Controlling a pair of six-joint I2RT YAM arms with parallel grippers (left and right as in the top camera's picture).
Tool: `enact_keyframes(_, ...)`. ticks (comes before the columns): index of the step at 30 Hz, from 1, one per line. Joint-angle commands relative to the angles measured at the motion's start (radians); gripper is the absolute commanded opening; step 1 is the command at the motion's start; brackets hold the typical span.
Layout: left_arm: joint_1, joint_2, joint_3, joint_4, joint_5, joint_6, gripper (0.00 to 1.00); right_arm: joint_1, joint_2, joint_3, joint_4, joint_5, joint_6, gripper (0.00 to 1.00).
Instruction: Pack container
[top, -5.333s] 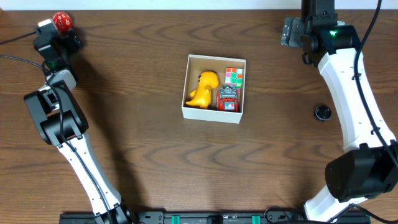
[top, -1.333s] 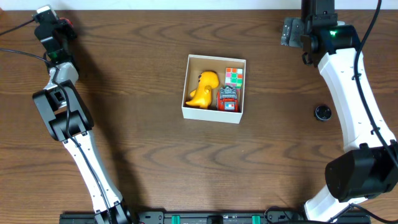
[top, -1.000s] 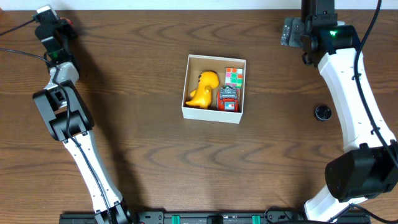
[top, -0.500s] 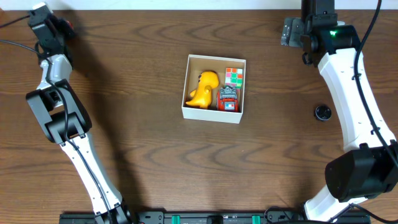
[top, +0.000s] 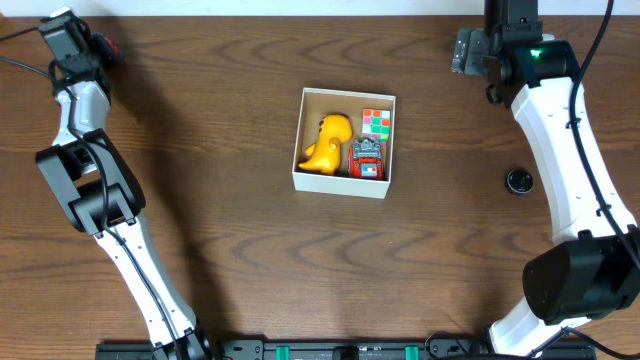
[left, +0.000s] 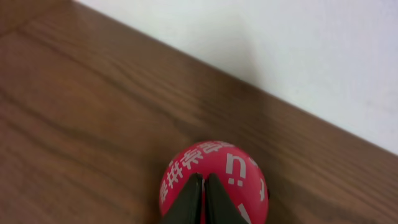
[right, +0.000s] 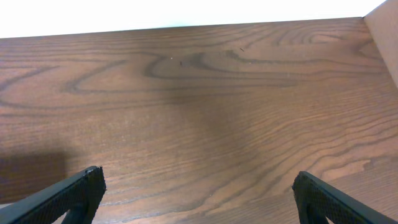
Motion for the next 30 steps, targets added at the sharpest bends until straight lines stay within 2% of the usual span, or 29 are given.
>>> enact_keyframes(1,-0.004,-0.026,-0.003,-0.06,-0.003,-0.008,0.06,0.001,0.001,0.002,-0.001,0.01,0.014,0.99)
enact_keyframes(15,-0.005,-0.114,-0.003,-0.294,0.0,-0.008,0.06,0.001,0.001,0.002,-0.001,0.01,0.014,0.99)
enact_keyframes(22,-0.005,-0.121,-0.003,-0.321,0.001,-0.008,0.06,0.001,0.001,0.002,-0.001,0.01,0.014,0.99)
enact_keyframes(23,-0.005,-0.122,-0.003,-0.318,0.001,-0.008,0.1,0.001,0.001,0.002,-0.001,0.01,0.014,0.99)
enact_keyframes(24,-0.005,-0.122,-0.003,-0.315,0.001,-0.008,0.28,0.001,0.001,0.002,-0.001,0.01,0.014,0.99)
enact_keyframes(26,-0.005,-0.122,-0.003,-0.309,0.001,-0.008,0.5,0.001,0.001,0.002,-0.001,0.01,0.014,0.99)
enact_keyframes(28,-0.005,-0.122,-0.003,-0.309,0.001,-0.008,0.59,0.001,0.001,0.002,-0.001,0.01,0.014,0.99)
enact_keyframes(30,-0.005,-0.122,-0.003,-0.305,0.001,-0.008,0.63,0.001,0.001,0.002,-0.001,0.01,0.014,0.99)
